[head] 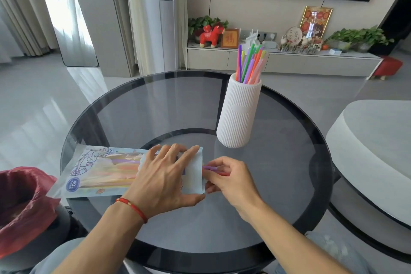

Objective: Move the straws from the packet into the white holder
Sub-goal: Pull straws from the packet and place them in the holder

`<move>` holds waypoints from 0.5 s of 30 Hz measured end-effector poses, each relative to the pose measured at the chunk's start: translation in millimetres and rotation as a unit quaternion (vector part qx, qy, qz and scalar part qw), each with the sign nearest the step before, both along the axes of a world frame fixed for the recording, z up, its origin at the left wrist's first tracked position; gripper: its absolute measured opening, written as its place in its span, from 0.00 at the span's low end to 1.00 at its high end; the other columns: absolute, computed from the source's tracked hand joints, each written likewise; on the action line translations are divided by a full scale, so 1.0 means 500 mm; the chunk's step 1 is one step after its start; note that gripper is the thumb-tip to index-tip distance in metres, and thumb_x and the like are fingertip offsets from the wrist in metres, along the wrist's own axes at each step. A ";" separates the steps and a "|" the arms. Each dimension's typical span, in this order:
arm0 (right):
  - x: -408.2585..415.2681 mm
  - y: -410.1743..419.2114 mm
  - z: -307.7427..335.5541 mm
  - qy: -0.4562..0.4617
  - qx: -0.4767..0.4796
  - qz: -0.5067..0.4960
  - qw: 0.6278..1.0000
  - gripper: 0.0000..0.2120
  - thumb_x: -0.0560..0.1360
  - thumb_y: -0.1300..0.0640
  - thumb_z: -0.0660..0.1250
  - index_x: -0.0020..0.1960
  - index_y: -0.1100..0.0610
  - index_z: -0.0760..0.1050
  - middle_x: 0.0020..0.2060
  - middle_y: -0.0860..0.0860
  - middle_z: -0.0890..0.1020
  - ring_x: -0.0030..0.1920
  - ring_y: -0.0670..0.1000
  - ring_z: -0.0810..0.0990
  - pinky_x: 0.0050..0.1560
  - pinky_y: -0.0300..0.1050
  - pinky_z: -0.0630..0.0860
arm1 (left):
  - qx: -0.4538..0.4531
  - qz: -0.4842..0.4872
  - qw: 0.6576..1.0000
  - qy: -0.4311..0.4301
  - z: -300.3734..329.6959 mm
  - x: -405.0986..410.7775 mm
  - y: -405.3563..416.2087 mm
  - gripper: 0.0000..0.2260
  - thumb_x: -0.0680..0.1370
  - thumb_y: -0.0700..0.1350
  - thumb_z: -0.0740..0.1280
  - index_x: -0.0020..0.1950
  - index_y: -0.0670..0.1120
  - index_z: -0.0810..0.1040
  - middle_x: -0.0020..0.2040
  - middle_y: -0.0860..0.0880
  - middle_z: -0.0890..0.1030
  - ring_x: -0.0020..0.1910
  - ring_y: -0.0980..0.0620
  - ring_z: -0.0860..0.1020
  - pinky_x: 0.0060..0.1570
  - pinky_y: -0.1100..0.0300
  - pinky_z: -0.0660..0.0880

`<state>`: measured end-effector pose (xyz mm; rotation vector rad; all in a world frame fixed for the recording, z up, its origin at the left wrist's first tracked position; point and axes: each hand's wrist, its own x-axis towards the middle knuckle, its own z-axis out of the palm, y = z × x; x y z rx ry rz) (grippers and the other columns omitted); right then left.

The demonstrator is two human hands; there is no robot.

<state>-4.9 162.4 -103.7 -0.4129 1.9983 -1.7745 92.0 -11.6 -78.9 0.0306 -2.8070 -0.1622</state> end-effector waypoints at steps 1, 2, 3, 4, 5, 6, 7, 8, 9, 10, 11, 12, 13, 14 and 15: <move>-0.003 0.003 0.002 -0.004 -0.008 -0.010 1.000 0.08 0.74 0.57 0.80 0.48 0.60 0.84 0.38 0.56 0.89 0.33 0.55 0.86 0.38 0.47 0.84 | 0.000 0.005 1.000 -0.007 0.000 0.001 -0.002 0.44 0.64 0.76 0.65 0.74 0.54 0.67 0.61 0.50 0.76 0.58 0.46 0.76 0.64 0.42 0.70; -0.009 0.008 0.006 -0.006 -0.015 -0.018 1.000 0.06 0.75 0.59 0.80 0.47 0.61 0.85 0.36 0.57 0.89 0.33 0.55 0.86 0.38 0.45 0.84 | -0.002 0.011 1.000 -0.013 0.000 0.001 -0.004 0.43 0.64 0.76 0.65 0.75 0.56 0.66 0.62 0.50 0.76 0.59 0.46 0.75 0.65 0.41 0.69; -0.016 0.016 0.011 -0.010 -0.023 -0.022 0.999 0.05 0.75 0.61 0.79 0.46 0.61 0.85 0.35 0.57 0.89 0.33 0.54 0.86 0.38 0.44 0.84 | -0.004 0.016 1.000 -0.018 0.001 0.001 -0.006 0.43 0.64 0.76 0.64 0.75 0.57 0.66 0.62 0.49 0.75 0.59 0.46 0.75 0.66 0.41 0.69; -0.023 0.026 0.016 -0.019 -0.031 -0.025 0.999 0.04 0.75 0.63 0.79 0.47 0.62 0.85 0.36 0.57 0.89 0.34 0.54 0.86 0.39 0.43 0.84 | -0.005 0.021 1.000 -0.020 0.001 0.001 -0.008 0.43 0.64 0.76 0.64 0.75 0.58 0.65 0.63 0.49 0.75 0.60 0.45 0.75 0.66 0.41 0.68; -0.028 0.035 0.022 -0.033 -0.037 -0.027 0.998 0.03 0.75 0.64 0.78 0.48 0.62 0.85 0.37 0.58 0.89 0.34 0.54 0.87 0.40 0.42 0.84 | -0.003 0.023 1.000 -0.020 0.002 0.001 -0.009 0.43 0.64 0.76 0.64 0.75 0.58 0.65 0.63 0.49 0.75 0.60 0.45 0.75 0.66 0.41 0.68; -0.032 0.042 0.027 -0.048 -0.040 -0.029 0.998 0.03 0.76 0.65 0.78 0.49 0.63 0.85 0.38 0.58 0.90 0.35 0.55 0.88 0.41 0.42 0.85 | 0.001 0.023 1.000 -0.018 0.003 0.001 -0.010 0.44 0.64 0.76 0.65 0.75 0.58 0.65 0.63 0.49 0.75 0.60 0.45 0.75 0.66 0.40 0.68; -0.034 0.044 0.031 -0.064 -0.040 -0.029 0.997 0.04 0.76 0.65 0.77 0.50 0.63 0.85 0.40 0.58 0.90 0.36 0.56 0.88 0.41 0.44 0.86 | 0.005 0.023 1.000 -0.015 0.004 0.000 -0.010 0.44 0.64 0.76 0.65 0.75 0.57 0.65 0.63 0.49 0.75 0.60 0.45 0.75 0.66 0.40 0.68; -0.032 0.043 0.033 -0.083 -0.043 -0.029 0.995 0.04 0.77 0.64 0.77 0.50 0.64 0.85 0.42 0.59 0.90 0.37 0.57 0.89 0.42 0.45 0.86 | 0.006 0.021 1.000 -0.013 0.003 0.001 -0.008 0.44 0.64 0.76 0.65 0.76 0.57 0.65 0.63 0.49 0.75 0.60 0.45 0.75 0.66 0.40 0.67; -0.027 0.039 0.033 -0.103 -0.053 -0.028 0.993 0.05 0.77 0.62 0.77 0.50 0.64 0.85 0.43 0.59 0.90 0.38 0.58 0.89 0.42 0.47 0.86 | 0.005 0.019 1.000 -0.013 0.003 0.001 -0.006 0.44 0.64 0.76 0.65 0.76 0.57 0.65 0.63 0.49 0.75 0.60 0.45 0.75 0.67 0.39 0.67; -0.022 0.032 0.031 -0.115 -0.062 -0.026 0.991 0.07 0.77 0.61 0.77 0.51 0.64 0.84 0.44 0.60 0.90 0.38 0.59 0.88 0.42 0.48 0.86 | 0.003 0.016 1.000 -0.015 0.003 0.001 -0.003 0.44 0.64 0.76 0.65 0.76 0.57 0.65 0.63 0.49 0.75 0.61 0.45 0.75 0.67 0.39 0.67; -0.017 0.024 0.028 -0.113 -0.064 -0.024 0.991 0.07 0.77 0.60 0.77 0.51 0.64 0.85 0.45 0.60 0.90 0.38 0.58 0.88 0.42 0.47 0.86 | 0.000 0.014 1.000 -0.018 0.004 0.001 0.000 0.44 0.65 0.76 0.64 0.76 0.57 0.65 0.64 0.49 0.75 0.61 0.46 0.74 0.68 0.39 0.66; -0.013 0.017 0.024 -0.101 -0.059 -0.022 0.993 0.07 0.77 0.61 0.78 0.50 0.64 0.85 0.44 0.60 0.90 0.38 0.57 0.88 0.43 0.46 0.86 | -0.003 0.013 1.000 -0.021 0.004 0.001 0.002 0.43 0.65 0.76 0.64 0.76 0.57 0.65 0.64 0.49 0.75 0.61 0.46 0.74 0.68 0.39 0.66; -0.010 0.013 0.021 -0.087 -0.055 -0.022 0.995 0.05 0.76 0.63 0.78 0.49 0.65 0.86 0.43 0.61 0.90 0.38 0.55 0.87 0.43 0.45 0.86 | -0.006 0.013 1.000 -0.023 0.004 0.002 0.003 0.43 0.65 0.76 0.64 0.76 0.57 0.65 0.64 0.49 0.74 0.61 0.46 0.74 0.68 0.39 0.65; -0.010 0.012 0.020 -0.073 -0.052 -0.025 0.996 0.03 0.76 0.64 0.77 0.48 0.64 0.86 0.42 0.61 0.90 0.37 0.54 0.87 0.43 0.43 0.85 | -0.007 0.014 1.000 -0.024 0.004 0.002 0.002 0.43 0.65 0.76 0.63 0.76 0.58 0.65 0.65 0.49 0.74 0.62 0.46 0.74 0.69 0.39 0.65; -0.015 0.017 0.022 -0.059 -0.052 -0.033 0.996 0.01 0.76 0.66 0.77 0.47 0.64 0.87 0.39 0.60 0.89 0.36 0.53 0.86 0.43 0.42 0.85 | -0.009 0.017 0.999 -0.028 0.004 0.002 0.000 0.42 0.65 0.76 0.63 0.75 0.59 0.65 0.65 0.49 0.74 0.62 0.45 0.73 0.69 0.38 0.64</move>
